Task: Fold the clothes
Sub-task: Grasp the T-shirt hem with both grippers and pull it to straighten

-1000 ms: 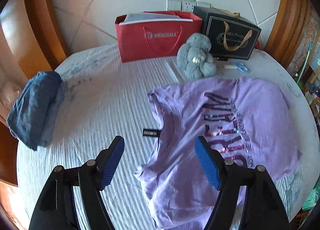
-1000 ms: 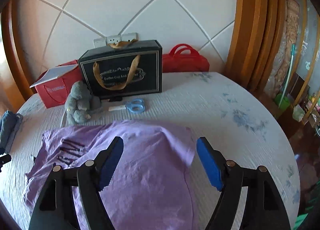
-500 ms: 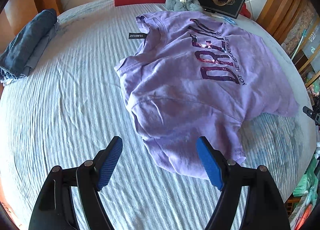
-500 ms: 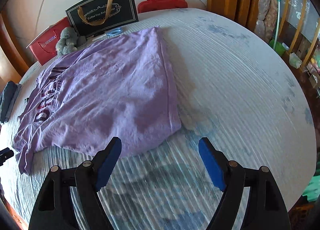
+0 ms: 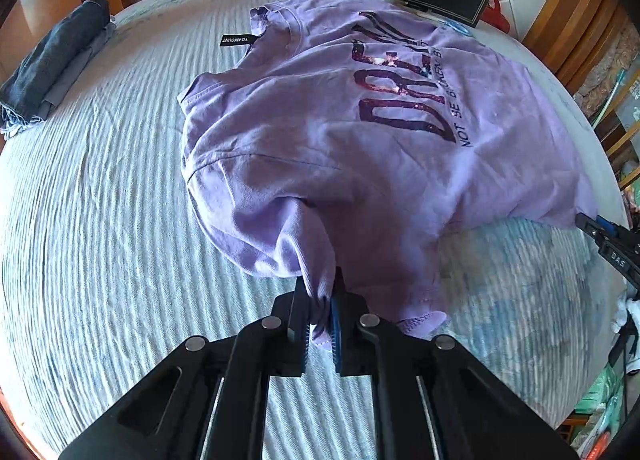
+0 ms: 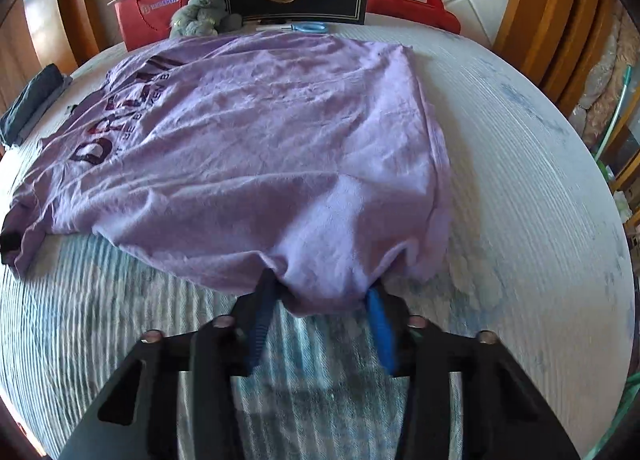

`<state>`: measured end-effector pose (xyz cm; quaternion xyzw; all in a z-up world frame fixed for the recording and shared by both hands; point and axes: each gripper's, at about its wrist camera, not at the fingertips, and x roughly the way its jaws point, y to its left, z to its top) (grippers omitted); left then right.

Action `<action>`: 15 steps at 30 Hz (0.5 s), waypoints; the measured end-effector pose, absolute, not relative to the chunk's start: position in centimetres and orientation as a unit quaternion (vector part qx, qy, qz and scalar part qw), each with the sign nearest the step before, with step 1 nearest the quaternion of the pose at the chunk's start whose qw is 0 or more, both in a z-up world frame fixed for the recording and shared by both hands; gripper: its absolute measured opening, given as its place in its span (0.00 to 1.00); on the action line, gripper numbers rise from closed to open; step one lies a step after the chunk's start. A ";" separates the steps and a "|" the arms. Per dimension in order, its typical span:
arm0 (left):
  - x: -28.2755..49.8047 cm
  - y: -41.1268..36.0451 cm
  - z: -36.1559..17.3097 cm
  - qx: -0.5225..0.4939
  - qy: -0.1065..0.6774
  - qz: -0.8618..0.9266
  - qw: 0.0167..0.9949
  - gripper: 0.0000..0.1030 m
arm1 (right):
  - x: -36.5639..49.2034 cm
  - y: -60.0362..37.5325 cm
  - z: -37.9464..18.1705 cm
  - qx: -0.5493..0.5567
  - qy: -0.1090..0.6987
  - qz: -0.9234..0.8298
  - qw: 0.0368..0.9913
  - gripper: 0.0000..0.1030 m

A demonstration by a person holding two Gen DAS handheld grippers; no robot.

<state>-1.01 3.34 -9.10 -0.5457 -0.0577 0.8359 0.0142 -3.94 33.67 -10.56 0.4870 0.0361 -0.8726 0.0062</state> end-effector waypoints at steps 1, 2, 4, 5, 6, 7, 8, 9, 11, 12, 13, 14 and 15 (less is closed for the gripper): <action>-0.8 3.5 -8.3 -0.537 -0.059 0.841 0.019 0.06 | -3.8 33.8 -9.5 0.473 0.028 -0.881 0.002 0.12; -0.5 3.7 -7.2 -0.526 -0.057 0.848 0.024 0.06 | -3.7 34.0 -8.4 0.459 0.020 -0.888 -0.002 0.12; 0.4 3.8 -5.3 -0.509 -0.063 0.858 0.036 0.06 | -2.7 34.7 -6.4 0.440 0.004 -0.898 -0.005 0.12; 0.9 3.7 -4.5 -0.504 -0.066 0.860 0.039 0.06 | -1.9 35.2 -5.5 0.434 -0.003 -0.901 -0.003 0.12; 1.5 3.5 -4.0 -0.502 -0.068 0.861 0.043 0.06 | -1.0 35.7 -4.6 0.429 -0.011 -0.903 -0.002 0.12; 2.0 3.2 -3.6 -0.500 -0.070 0.862 0.047 0.06 | -0.2 36.2 -3.7 0.423 -0.018 -0.906 -0.001 0.12; 2.5 3.0 -3.4 -0.504 -0.075 0.859 0.055 0.06 | 0.7 36.8 -2.8 0.418 -0.025 -0.908 0.001 0.12; 3.0 2.9 -3.5 -0.509 -0.080 0.854 0.064 0.06 | 1.7 37.2 -2.8 0.426 -0.027 -0.904 0.001 0.10; 3.5 3.0 -4.3 -0.530 -0.068 0.843 0.068 0.06 | 3.6 38.1 -3.4 0.450 -0.022 -0.893 -0.006 0.08; 3.6 3.5 -5.0 -0.543 -0.059 0.835 0.070 0.06 | 4.4 38.7 -4.4 0.465 -0.029 -0.885 -0.004 0.08; 3.7 4.0 -5.8 -0.556 -0.050 0.826 0.072 0.06 | 5.2 39.3 -5.3 0.480 -0.035 -0.876 -0.001 0.08; 3.8 4.4 -6.5 -0.569 -0.041 0.818 0.074 0.06 | 5.9 39.8 -6.2 0.495 -0.040 -0.868 0.001 0.08; 3.9 4.6 -7.3 -0.581 -0.036 0.810 0.074 0.07 | 6.4 40.2 -7.1 0.503 -0.040 -0.863 0.000 0.08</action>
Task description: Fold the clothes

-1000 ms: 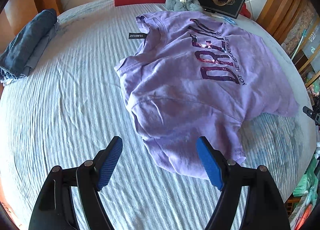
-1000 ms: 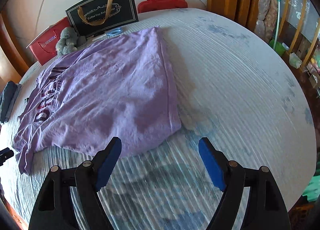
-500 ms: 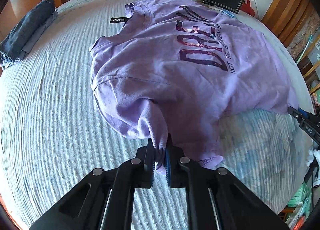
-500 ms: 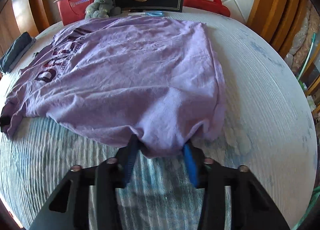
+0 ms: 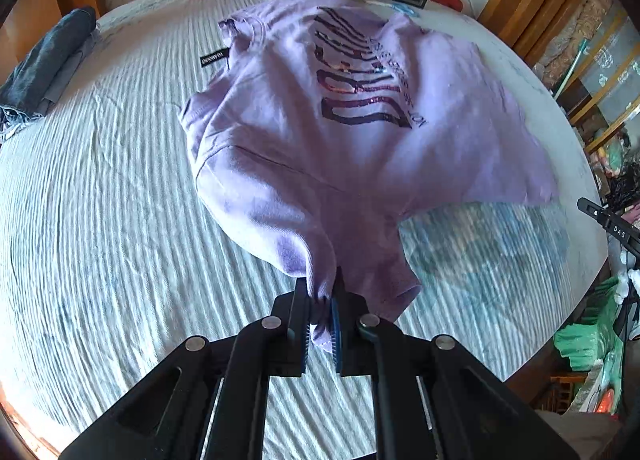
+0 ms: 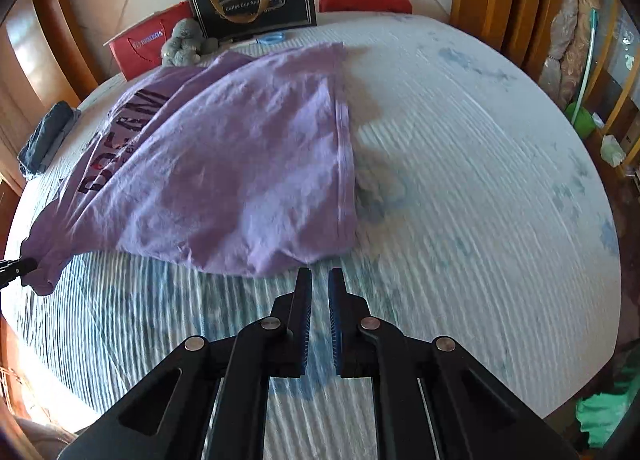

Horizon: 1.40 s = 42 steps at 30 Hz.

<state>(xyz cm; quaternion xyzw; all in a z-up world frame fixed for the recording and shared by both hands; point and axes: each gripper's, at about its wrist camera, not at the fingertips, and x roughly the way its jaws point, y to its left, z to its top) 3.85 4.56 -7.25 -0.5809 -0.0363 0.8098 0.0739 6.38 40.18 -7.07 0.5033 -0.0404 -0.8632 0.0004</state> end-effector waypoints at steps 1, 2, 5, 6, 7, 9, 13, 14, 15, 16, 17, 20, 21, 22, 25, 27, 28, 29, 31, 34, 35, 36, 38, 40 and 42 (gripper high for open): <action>3.6 4.5 -7.6 -0.584 -0.035 0.808 0.069 0.09 | 6.5 40.6 -7.7 0.509 -0.043 -0.860 -0.002 0.09; 3.4 4.5 -7.9 -0.588 -0.034 0.806 0.064 0.09 | 6.4 40.8 -8.0 0.510 -0.054 -0.858 -0.001 0.13; 2.6 4.2 -7.8 -0.586 -0.037 0.808 0.053 0.17 | 5.7 40.7 -8.3 0.503 -0.066 -0.862 0.005 0.77; 2.3 4.2 -7.5 -0.582 -0.039 0.811 0.052 0.22 | 5.4 40.6 -8.3 0.498 -0.066 -0.865 0.007 0.84; 2.0 4.1 -7.2 -0.578 -0.040 0.814 0.051 0.23 | 4.9 40.3 -8.2 0.493 -0.061 -0.868 0.008 0.83; 1.4 4.1 -6.8 -0.571 -0.039 0.819 0.046 0.24 | 3.8 39.7 -8.3 0.487 -0.049 -0.872 0.008 0.83; 0.2 3.9 -8.4 -0.579 -0.050 0.813 0.033 0.24 | 1.5 39.0 -10.3 0.510 -0.037 -0.859 0.001 0.83; 0.0 3.8 -8.9 -0.583 -0.052 0.810 0.027 0.24 | 1.0 38.8 -10.9 0.518 -0.033 -0.855 0.000 0.81; -0.1 3.7 -9.4 -0.587 -0.055 0.807 0.020 0.17 | 0.6 38.5 -11.5 0.526 -0.027 -0.850 -0.001 0.69; 0.0 3.6 -9.6 -0.591 -0.059 0.804 0.022 0.08 | 0.6 37.6 -11.4 0.521 0.000 -0.854 -0.008 0.56; 0.0 3.6 -9.9 -0.594 -0.062 0.802 0.023 0.08 | 0.5 36.9 -11.0 0.520 0.011 -0.854 -0.003 0.18; 0.4 3.9 -9.9 -0.599 -0.045 0.799 0.034 0.08 | 0.6 35.3 -9.6 0.511 0.041 -0.858 0.000 0.07; 0.5 4.0 -9.9 -0.601 -0.041 0.797 0.037 0.08 | 0.8 35.4 -8.8 0.505 0.040 -0.862 -0.007 0.07; 0.5 4.0 -9.8 -0.604 -0.036 0.795 0.040 0.08 | 1.3 35.9 -8.3 0.505 0.029 -0.863 -0.011 0.07; 0.7 4.4 -9.8 -0.614 -0.023 0.787 0.052 0.08 | 3.6 37.9 -7.4 0.516 -0.005 -0.856 -0.024 0.07; 0.8 4.7 -9.9 -0.621 -0.015 0.781 0.063 0.08 | 5.1 39.2 -8.0 0.538 -0.021 -0.842 -0.028 0.07; 0.9 4.9 -9.8 -0.626 -0.012 0.777 0.073 0.09 | 5.5 39.5 -8.7 0.557 -0.027 -0.830 -0.024 0.07; 1.0 5.0 -9.7 -0.631 -0.009 0.772 0.082 0.10 | 5.9 39.8 -9.5 0.575 -0.033 -0.817 -0.022 0.08; 0.6 4.8 -8.7 -0.627 -0.002 0.775 0.084 0.28 | 6.1 40.0 -10.3 0.595 -0.026 -0.803 -0.029 0.17; -0.9 3.7 -5.7 -0.599 -0.007 0.796 0.085 0.42 | 6.2 40.8 -8.7 0.582 -0.015 -0.810 -0.061 0.46; -1.5 3.0 -4.6 -0.587 -0.014 0.805 0.086 0.44 | 6.0 41.2 -7.8 0.573 -0.016 -0.817 -0.072 0.47; -1.8 2.2 -3.5 -0.573 -0.016 0.815 0.084 0.50 | 5.8 41.7 -6.8 0.562 -0.016 -0.823 -0.082 0.48; -2.6 0.6 -1.7 -0.549 -0.015 0.832 0.081 0.57 | 4.8 42.4 -4.6 0.535 -0.027 -0.840 -0.086 0.54; -3.0 -1.1 -0.8 -0.531 -0.015 0.844 0.074 0.57 | 3.1 42.7 -2.9 0.512 -0.036 -0.854 -0.089 0.57; -4.6 -3.3 -1.0 -0.523 -0.024 0.850 0.063 0.57 | 0.9 42.9 -1.6 0.491 -0.056 -0.866 -0.078 0.57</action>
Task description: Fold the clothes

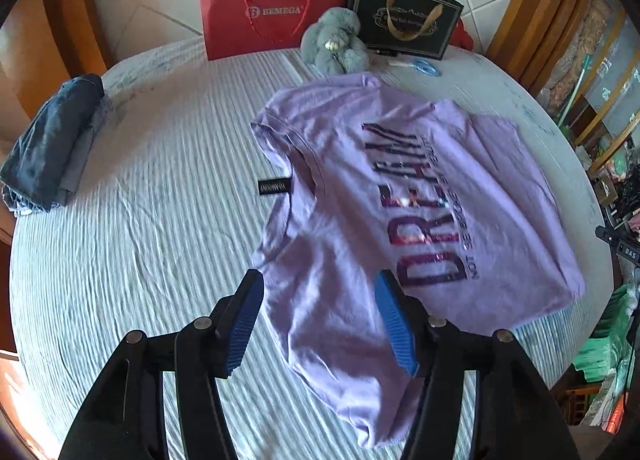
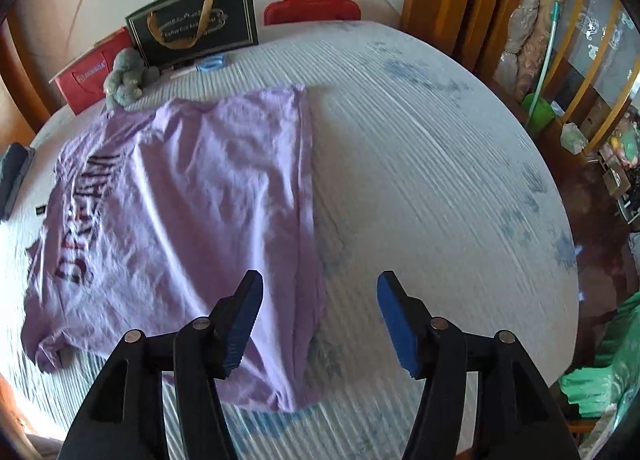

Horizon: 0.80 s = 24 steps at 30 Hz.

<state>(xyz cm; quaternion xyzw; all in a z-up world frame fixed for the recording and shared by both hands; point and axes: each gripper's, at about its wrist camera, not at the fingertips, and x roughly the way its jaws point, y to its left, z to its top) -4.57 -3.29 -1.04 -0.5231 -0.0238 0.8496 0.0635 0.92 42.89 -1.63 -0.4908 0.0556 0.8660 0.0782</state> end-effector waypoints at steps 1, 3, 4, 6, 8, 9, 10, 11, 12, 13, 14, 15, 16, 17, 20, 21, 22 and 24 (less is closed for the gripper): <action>-6.1 -4.4 -1.4 -0.521 -0.030 0.851 0.060 0.57 | -0.7 42.7 -1.3 -0.484 0.068 0.870 0.064 0.57; -9.6 -5.3 -2.7 -0.521 -0.038 0.851 0.051 0.57 | -4.1 41.3 -1.3 -0.477 0.076 0.875 0.036 0.57; -10.9 -5.7 -3.0 -0.524 -0.043 0.849 0.049 0.57 | -5.7 40.0 -1.4 -0.477 0.069 0.876 0.024 0.57; -13.5 -6.2 -3.8 -0.530 -0.048 0.846 0.038 0.57 | -8.9 37.6 -1.6 -0.478 0.054 0.877 -0.001 0.57; -16.0 -6.4 -4.4 -0.536 -0.052 0.842 0.029 0.57 | -11.8 35.7 -1.8 -0.481 0.037 0.876 -0.024 0.57; -17.4 -6.2 -4.8 -0.536 -0.057 0.841 0.030 0.57 | -13.2 35.0 -1.9 -0.484 0.026 0.874 -0.029 0.57; -18.8 -6.1 -5.2 -0.537 -0.063 0.841 0.031 0.57 | -14.6 34.8 -1.9 -0.484 0.018 0.874 -0.027 0.57; -20.2 -5.9 -5.4 -0.538 -0.066 0.840 0.033 0.57 | -15.7 35.0 -2.1 -0.485 0.018 0.874 -0.024 0.58; -21.5 -5.6 -5.7 -0.538 -0.069 0.839 0.036 0.57 | -16.9 35.4 -2.3 -0.486 0.019 0.874 -0.021 0.60; -22.9 -5.4 -5.9 -0.538 -0.071 0.839 0.038 0.57 | -17.8 36.4 -2.6 -0.489 0.024 0.872 -0.013 0.63; -24.3 -5.1 -6.2 -0.539 -0.066 0.839 0.041 0.57 | -18.8 37.4 -2.9 -0.492 0.028 0.870 -0.004 0.67; -25.7 -4.8 -6.5 -0.540 -0.061 0.838 0.043 0.57 | -19.8 38.3 -3.2 -0.495 0.033 0.868 0.005 0.69; -27.0 -4.4 -7.0 -0.541 -0.051 0.838 0.048 0.57 | -20.7 39.4 -3.5 -0.500 0.035 0.865 0.014 0.69; -28.3 -3.9 -7.4 -0.543 -0.042 0.837 0.053 0.57 | -21.4 40.4 -3.9 -0.505 0.034 0.862 0.023 0.69; -31.7 -2.7 -8.9 -0.551 -0.018 0.832 0.069 0.57 | -23.3 43.2 -4.9 -0.515 0.036 0.855 0.037 0.69; -32.6 -2.4 -9.4 -0.555 -0.013 0.828 0.076 0.57 | -23.8 44.0 -5.3 -0.518 0.038 0.854 0.040 0.69; -33.5 -2.0 -10.0 -0.560 -0.008 0.824 0.083 0.57 | -24.3 44.7 -5.6 -0.521 0.041 0.852 0.042 0.69; -34.1 -1.3 -10.7 -0.568 -0.001 0.816 0.104 0.57 | -25.0 45.8 -6.0 -0.523 0.052 0.850 0.038 0.74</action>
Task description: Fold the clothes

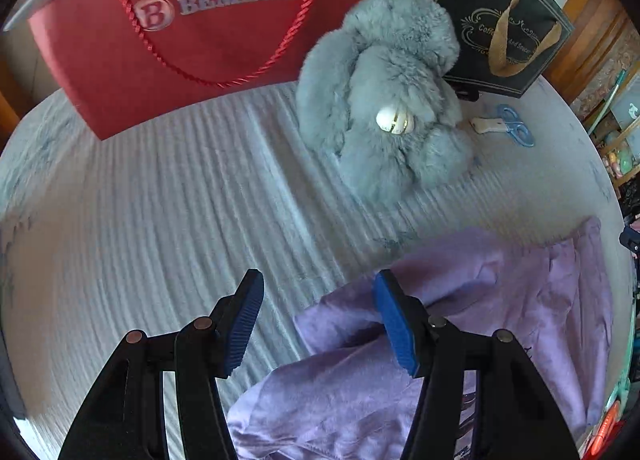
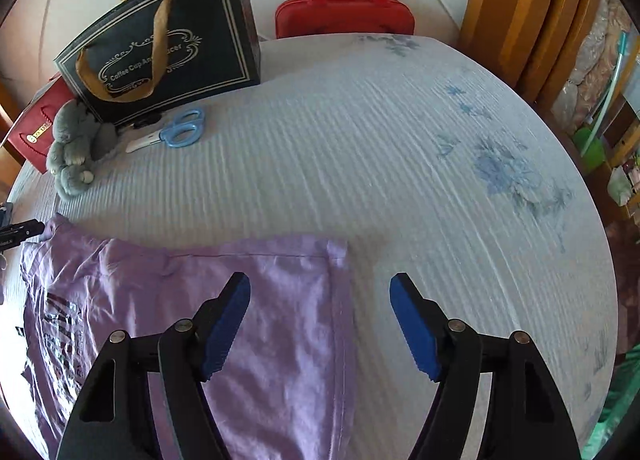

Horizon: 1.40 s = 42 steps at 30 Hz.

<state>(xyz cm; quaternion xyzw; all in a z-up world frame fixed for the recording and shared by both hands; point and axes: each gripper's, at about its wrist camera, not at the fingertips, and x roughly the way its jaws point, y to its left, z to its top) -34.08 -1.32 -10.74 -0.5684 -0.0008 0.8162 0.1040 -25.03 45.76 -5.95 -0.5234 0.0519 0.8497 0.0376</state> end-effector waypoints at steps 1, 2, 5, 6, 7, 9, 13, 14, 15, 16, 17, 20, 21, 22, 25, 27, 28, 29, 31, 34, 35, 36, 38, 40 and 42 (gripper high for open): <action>-34.1 -0.9 -10.9 -0.570 0.007 0.814 0.112 0.57 | -25.4 46.2 -6.1 -0.525 0.058 0.849 0.035 0.78; -34.1 -0.5 -11.1 -0.571 0.014 0.812 0.120 0.57 | -25.6 46.4 -6.3 -0.528 0.063 0.847 0.023 0.85; -34.2 0.6 -11.6 -0.574 0.037 0.805 0.143 0.57 | -26.7 45.8 -7.2 -0.537 0.052 0.842 0.003 0.88; -34.2 0.8 -11.5 -0.572 0.043 0.806 0.142 0.48 | -27.1 45.4 -7.7 -0.540 0.040 0.841 0.002 0.89; -34.0 0.9 -11.4 -0.573 0.047 0.806 0.139 0.20 | -27.5 45.0 -8.1 -0.543 0.028 0.839 0.001 0.90; -33.8 1.0 -11.2 -0.574 0.055 0.806 0.133 0.03 | -28.4 44.1 -9.3 -0.556 0.011 0.831 0.002 0.89; -33.0 0.3 -8.3 -0.530 0.070 0.839 0.102 0.03 | -28.7 42.5 -10.0 -0.562 -0.016 0.827 0.003 0.28; -32.9 -0.2 -7.0 -0.514 0.062 0.850 0.098 0.03 | -28.6 42.3 -9.8 -0.558 -0.020 0.829 0.006 0.10; -32.6 -0.8 -5.7 -0.500 0.054 0.859 0.095 0.03 | -28.5 42.1 -9.6 -0.554 -0.023 0.832 0.009 0.09; -32.3 -1.3 -4.4 -0.486 0.047 0.868 0.092 0.03 | -28.0 42.7 -8.7 -0.541 -0.009 0.841 0.015 0.09; -32.0 -1.8 -3.1 -0.472 0.041 0.876 0.090 0.03 | -27.6 43.2 -7.9 -0.528 0.004 0.849 0.021 0.09; -30.9 -2.3 0.0 -0.444 0.037 0.889 0.106 0.03 | -25.5 45.1 -5.7 -0.496 0.034 0.866 0.044 0.09; -30.2 -2.3 0.4 -0.441 0.043 0.889 0.112 0.04 | -24.6 45.6 -5.4 -0.494 0.042 0.868 0.042 0.09; -29.7 -2.2 0.4 -0.443 0.045 0.887 0.121 0.04 | -23.8 46.2 -5.0 -0.492 0.051 0.868 0.040 0.09; -27.0 -1.2 -0.4 -0.457 0.047 0.876 0.146 0.05 | -21.8 46.6 -5.3 -0.503 0.060 0.862 0.026 0.10; -24.9 -0.5 -2.0 -0.481 0.049 0.861 0.159 0.05 | -20.7 46.5 -6.0 -0.511 0.055 0.857 0.024 0.11; -24.0 -0.2 -3.4 -0.499 0.052 0.850 0.164 0.06 | -20.4 46.4 -6.2 -0.515 0.060 0.855 0.022 0.11; -23.1 0.1 -4.7 -0.517 0.056 0.838 0.169 0.07 | -20.1 46.5 -6.5 -0.517 0.066 0.853 0.021 0.12; -21.5 0.3 -7.0 -0.552 0.056 0.813 0.174 0.20 | -19.8 46.4 -6.9 -0.521 0.074 0.851 0.016 0.19; -20.4 -0.8 -7.9 -0.564 0.040 0.810 0.155 0.25 | -20.4 45.5 -6.9 -0.523 0.062 0.850 0.007 0.46; -20.5 -1.4 -7.4 -0.558 0.028 0.816 0.148 0.28 | -20.7 45.2 -6.8 -0.522 0.058 0.851 0.003 0.61; -20.5 -1.9 -6.9 -0.552 0.017 0.822 0.141 0.38 | -21.1 45.0 -6.7 -0.519 0.056 0.853 -0.001 0.71; -20.7 -2.6 -6.1 -0.542 0.003 0.830 0.134 0.49 | -22.1 44.9 -6.5 -0.518 0.061 0.853 -0.004 0.78; -21.0 -2.9 -5.4 -0.534 -0.003 0.835 0.133 0.52 | -23.1 45.0 -6.5 -0.519 0.063 0.852 -0.001 0.81; -21.2 -2.4 -5.3 -0.532 0.005 0.836 0.138 0.52 | -24.1 45.1 -6.5 -0.519 0.065 0.852 0.000 0.81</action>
